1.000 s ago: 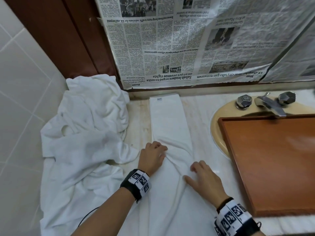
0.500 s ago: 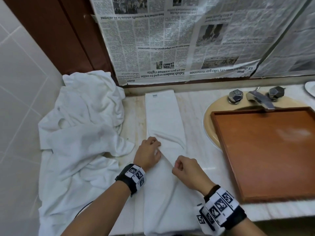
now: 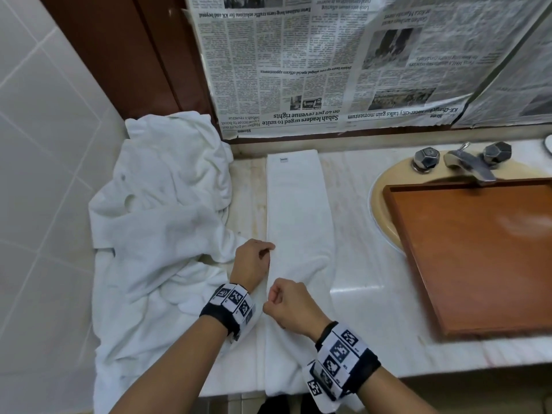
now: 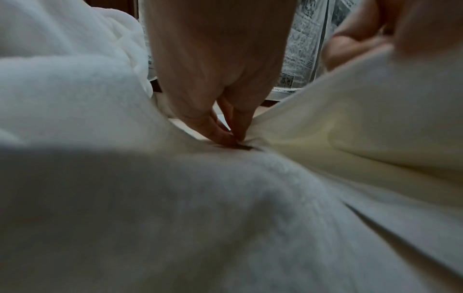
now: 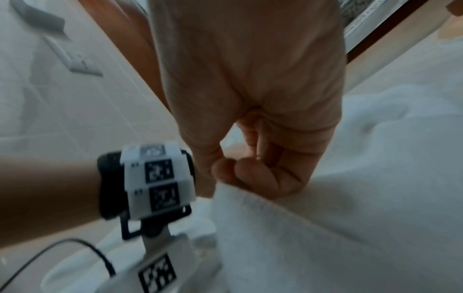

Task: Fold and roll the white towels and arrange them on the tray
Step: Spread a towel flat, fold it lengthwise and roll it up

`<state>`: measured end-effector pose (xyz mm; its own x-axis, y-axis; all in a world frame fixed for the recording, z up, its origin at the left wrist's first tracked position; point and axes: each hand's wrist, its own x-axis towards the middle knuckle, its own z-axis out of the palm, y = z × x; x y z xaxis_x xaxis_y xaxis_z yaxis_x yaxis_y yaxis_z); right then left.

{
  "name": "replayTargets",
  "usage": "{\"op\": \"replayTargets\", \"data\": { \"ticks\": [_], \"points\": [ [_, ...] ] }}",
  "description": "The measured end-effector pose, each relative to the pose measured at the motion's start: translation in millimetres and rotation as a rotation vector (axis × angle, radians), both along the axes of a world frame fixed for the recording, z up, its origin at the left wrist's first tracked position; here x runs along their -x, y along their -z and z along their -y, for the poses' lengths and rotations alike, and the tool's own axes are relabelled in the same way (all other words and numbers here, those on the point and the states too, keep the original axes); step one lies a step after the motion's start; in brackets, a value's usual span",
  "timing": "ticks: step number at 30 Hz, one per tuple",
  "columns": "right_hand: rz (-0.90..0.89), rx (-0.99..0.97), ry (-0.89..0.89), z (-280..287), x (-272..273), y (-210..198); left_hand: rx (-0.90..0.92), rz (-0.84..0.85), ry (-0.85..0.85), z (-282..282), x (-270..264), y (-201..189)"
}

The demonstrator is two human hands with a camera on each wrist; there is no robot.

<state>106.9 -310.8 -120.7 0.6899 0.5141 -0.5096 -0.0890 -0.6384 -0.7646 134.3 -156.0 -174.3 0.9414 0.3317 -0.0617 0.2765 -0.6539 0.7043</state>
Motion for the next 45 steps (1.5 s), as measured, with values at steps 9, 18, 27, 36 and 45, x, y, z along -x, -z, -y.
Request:
{"op": "replayTargets", "data": {
  "ticks": [9, 18, 27, 36, 45],
  "points": [
    [-0.154, 0.043, -0.067, 10, 12, 19, 0.021, -0.06, -0.035, 8, -2, -7],
    [0.667, 0.047, 0.046, 51, -71, 25, -0.015, 0.018, -0.128, 11, -11, 5],
    [0.676, 0.475, -0.351, 39, -134, 75, -0.498, -0.298, 0.239, 28, -37, 25],
    [0.631, 0.481, -0.071, 80, -143, 58, -0.409, -0.384, 0.105, 26, -28, 16],
    [0.699, 0.466, -0.415, 69, -123, 73, -0.515, -0.394, 0.214, 48, -28, 24]
  ]
}}
